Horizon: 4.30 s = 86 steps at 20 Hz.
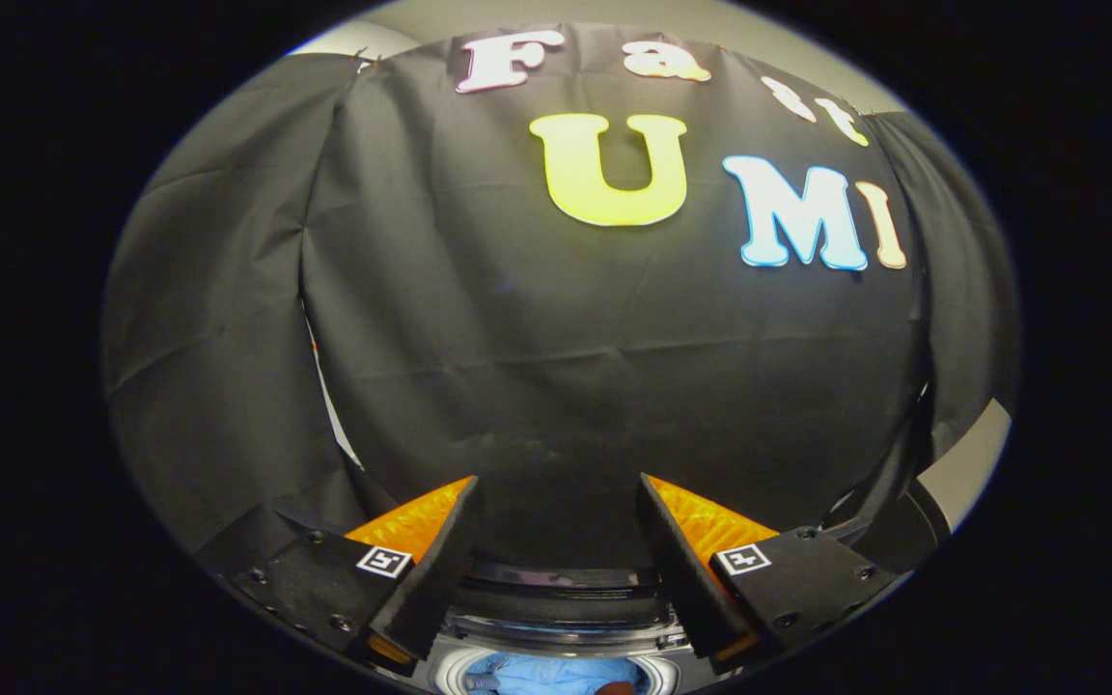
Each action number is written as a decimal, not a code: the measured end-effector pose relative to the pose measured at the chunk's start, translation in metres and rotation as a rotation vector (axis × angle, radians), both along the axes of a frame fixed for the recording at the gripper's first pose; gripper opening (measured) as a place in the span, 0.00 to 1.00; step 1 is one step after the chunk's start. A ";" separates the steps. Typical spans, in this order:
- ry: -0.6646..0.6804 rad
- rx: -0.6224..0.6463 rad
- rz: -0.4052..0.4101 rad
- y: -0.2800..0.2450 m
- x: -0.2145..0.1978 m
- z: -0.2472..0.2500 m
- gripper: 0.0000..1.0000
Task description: Put the clothes into the washing machine and then close the washing machine lid.
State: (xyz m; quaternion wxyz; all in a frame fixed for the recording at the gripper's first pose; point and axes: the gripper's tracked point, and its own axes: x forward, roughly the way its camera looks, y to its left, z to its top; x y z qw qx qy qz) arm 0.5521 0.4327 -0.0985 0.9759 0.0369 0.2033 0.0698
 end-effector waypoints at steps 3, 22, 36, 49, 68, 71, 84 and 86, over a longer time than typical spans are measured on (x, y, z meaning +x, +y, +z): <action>-0.038 -0.013 -0.005 -0.002 -0.005 0.007 0.98; -0.131 0.001 0.036 -0.003 -0.094 0.001 0.98; -0.071 0.014 0.057 -0.002 -0.163 -0.034 0.98; 0.043 -0.008 0.144 0.010 -0.239 -0.103 0.99; -0.269 0.051 0.109 -0.100 -0.358 0.101 0.98; -0.325 0.039 0.074 -0.142 -0.370 0.123 0.98; -0.357 -0.066 -0.062 -0.327 -0.430 0.143 0.98; -0.354 -0.070 -0.081 -0.342 -0.434 0.142 0.98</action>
